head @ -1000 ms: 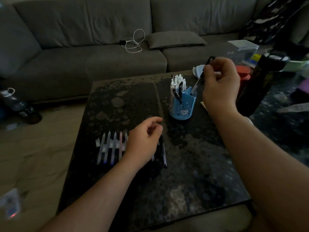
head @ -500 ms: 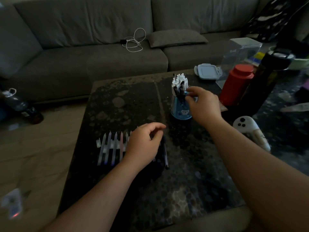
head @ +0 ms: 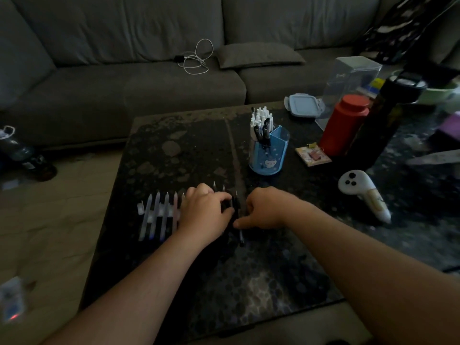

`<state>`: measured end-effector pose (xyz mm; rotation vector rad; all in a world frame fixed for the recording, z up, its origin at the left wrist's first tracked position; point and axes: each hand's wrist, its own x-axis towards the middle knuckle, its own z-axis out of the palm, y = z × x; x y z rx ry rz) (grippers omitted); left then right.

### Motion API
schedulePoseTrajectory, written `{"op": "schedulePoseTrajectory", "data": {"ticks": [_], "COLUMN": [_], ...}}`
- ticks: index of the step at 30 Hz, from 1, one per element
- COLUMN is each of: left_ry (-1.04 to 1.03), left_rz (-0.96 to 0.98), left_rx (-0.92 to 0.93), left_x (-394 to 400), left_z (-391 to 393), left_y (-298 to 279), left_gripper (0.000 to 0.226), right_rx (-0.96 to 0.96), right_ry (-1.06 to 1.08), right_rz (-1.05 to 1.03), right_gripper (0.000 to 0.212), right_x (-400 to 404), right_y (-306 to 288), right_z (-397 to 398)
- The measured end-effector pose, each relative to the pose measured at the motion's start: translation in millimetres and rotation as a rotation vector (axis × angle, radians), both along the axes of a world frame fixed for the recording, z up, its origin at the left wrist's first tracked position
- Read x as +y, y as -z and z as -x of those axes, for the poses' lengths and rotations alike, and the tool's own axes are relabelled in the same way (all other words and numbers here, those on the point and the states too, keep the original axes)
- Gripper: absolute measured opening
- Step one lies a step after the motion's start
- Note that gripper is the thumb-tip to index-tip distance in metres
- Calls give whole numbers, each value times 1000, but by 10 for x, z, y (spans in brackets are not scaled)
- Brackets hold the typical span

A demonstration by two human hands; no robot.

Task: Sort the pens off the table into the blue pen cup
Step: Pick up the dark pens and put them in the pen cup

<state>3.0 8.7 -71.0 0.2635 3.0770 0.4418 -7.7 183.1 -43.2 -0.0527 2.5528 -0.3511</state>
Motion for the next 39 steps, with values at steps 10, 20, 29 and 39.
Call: {"op": "schedulePoseTrajectory", "data": {"ticks": [10,20,29,39], "left_ry": [8,68,-422,-461], "left_rz": [70,-195,-1225,-1335], "left_rx": [53,153,-74,-29], "left_x": [101,100,34,24], "left_z": [-19,-20,158,128], "left_y": [58,-83,-116,-156], "left_gripper": [51,41,30,34], "right_rx": [-38,19,291,783], "right_ry": [106,270,223,41], "right_rz": [-24,230,340,338], "right_gripper": [55,20,20,20], "right_x": [102,294,328,206], "right_y": [10,-9,-14,-140], "right_z": [26,88,114,-9]}}
